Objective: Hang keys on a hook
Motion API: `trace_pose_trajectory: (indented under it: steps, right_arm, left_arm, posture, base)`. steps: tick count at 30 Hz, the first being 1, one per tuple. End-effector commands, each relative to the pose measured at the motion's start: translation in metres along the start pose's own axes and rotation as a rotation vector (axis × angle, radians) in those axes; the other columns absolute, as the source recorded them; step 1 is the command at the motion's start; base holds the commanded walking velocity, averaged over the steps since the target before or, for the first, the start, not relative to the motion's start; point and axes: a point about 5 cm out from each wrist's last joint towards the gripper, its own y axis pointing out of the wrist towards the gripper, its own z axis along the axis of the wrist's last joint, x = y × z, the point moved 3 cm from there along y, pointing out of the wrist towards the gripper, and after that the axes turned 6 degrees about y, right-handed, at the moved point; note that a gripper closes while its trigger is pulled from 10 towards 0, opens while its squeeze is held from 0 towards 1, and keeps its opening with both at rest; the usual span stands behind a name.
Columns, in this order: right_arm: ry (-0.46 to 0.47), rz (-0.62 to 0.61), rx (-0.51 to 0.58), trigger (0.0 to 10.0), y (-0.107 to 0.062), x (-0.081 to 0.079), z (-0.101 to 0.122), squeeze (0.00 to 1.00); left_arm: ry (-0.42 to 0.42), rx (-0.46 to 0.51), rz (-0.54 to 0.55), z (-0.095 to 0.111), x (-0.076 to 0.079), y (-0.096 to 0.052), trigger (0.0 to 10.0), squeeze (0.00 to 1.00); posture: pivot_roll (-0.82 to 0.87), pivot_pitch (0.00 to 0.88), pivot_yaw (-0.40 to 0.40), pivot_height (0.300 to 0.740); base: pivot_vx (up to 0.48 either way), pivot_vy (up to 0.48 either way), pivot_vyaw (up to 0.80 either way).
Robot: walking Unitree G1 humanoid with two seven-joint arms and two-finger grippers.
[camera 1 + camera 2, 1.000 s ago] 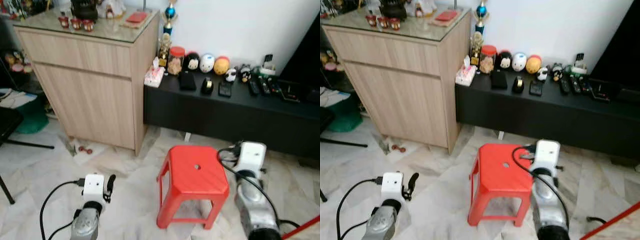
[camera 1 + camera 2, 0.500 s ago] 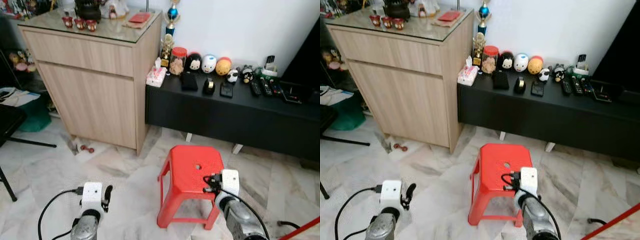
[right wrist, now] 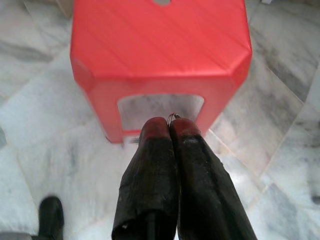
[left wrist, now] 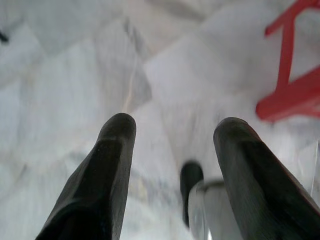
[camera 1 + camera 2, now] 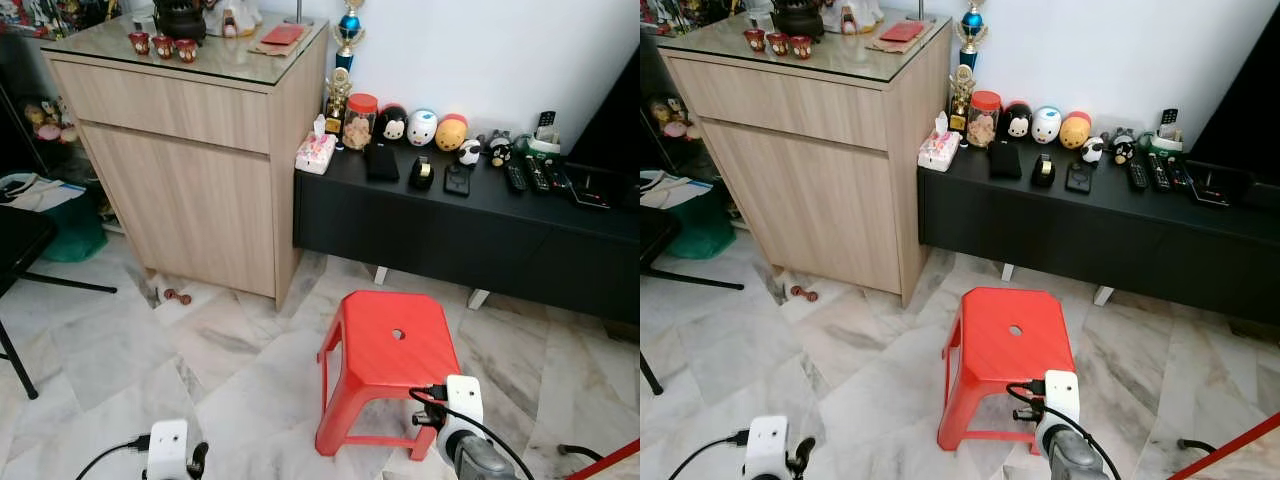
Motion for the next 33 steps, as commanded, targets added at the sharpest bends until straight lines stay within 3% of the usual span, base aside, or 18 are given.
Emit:
trace_pose_trajectory:
  steps: [1,12,33]
  right_arm:
    - [-0.013,-0.022,-0.037,10.0,-0.002,0.008,-0.009,0.0]
    - [-0.013,-0.043,-0.075,10.0,-0.006,0.013,-0.024,0.0]
    - [-0.037,-0.036,-0.103,10.0,-0.007,0.01,-0.032,0.0]
  left_arm:
    - [0.007,-0.057,-0.013,-0.013,0.003,-0.003,10.0,0.0]
    - [-0.023,-0.129,-0.045,-0.032,0.014,-0.01,10.0,0.0]
    - [-0.039,-0.202,-0.056,-0.046,0.011,-0.014,10.0,0.0]
  posture:
    - [0.06,0.0,-0.104,0.74]
    - [0.05,0.0,-0.104,0.74]
    - [0.05,0.0,-0.099,0.74]
  base:
    - [0.0,0.0,0.0]
    - [0.0,0.0,0.0]
    - [0.0,0.0,0.0]
